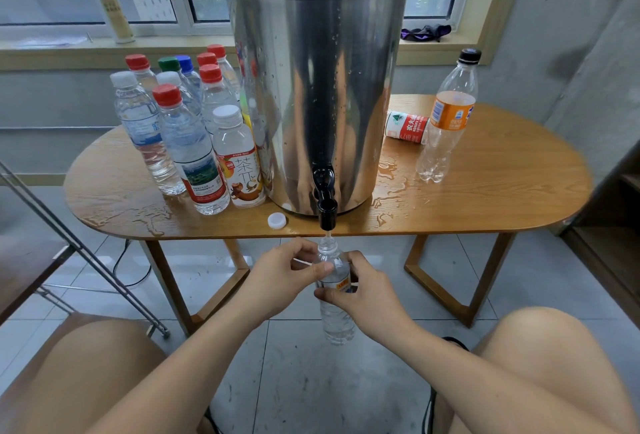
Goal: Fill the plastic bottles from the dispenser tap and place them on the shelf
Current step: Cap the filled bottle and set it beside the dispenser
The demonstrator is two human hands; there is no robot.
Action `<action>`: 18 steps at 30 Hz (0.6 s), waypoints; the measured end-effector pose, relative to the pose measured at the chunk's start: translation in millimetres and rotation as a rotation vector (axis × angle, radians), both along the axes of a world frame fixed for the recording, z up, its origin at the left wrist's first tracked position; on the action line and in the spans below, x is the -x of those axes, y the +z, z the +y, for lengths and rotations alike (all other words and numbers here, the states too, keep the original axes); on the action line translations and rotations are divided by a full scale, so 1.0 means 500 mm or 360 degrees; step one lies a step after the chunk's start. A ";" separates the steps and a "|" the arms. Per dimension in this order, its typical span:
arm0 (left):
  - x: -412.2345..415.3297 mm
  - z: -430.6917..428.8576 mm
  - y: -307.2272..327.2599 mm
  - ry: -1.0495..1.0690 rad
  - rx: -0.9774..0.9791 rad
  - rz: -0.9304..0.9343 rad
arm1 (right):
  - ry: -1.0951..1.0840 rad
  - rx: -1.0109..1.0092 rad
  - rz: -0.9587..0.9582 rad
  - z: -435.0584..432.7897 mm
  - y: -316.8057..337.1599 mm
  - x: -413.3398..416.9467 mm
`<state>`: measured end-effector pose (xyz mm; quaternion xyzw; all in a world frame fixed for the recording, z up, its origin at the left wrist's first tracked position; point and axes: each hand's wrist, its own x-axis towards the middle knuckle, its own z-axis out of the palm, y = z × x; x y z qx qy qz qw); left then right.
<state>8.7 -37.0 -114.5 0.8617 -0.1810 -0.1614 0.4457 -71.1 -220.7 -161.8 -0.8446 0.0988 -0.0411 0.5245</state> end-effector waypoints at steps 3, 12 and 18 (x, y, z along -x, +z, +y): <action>0.001 -0.001 0.001 0.0001 0.0006 0.0006 | -0.0008 -0.0009 -0.0002 0.000 -0.002 -0.001; -0.002 0.000 -0.003 0.0002 0.0003 0.0008 | -0.0015 -0.0025 -0.0004 -0.001 -0.001 -0.001; -0.001 0.000 -0.001 -0.0001 0.0017 0.0015 | -0.0017 -0.0038 -0.0007 -0.002 -0.001 -0.002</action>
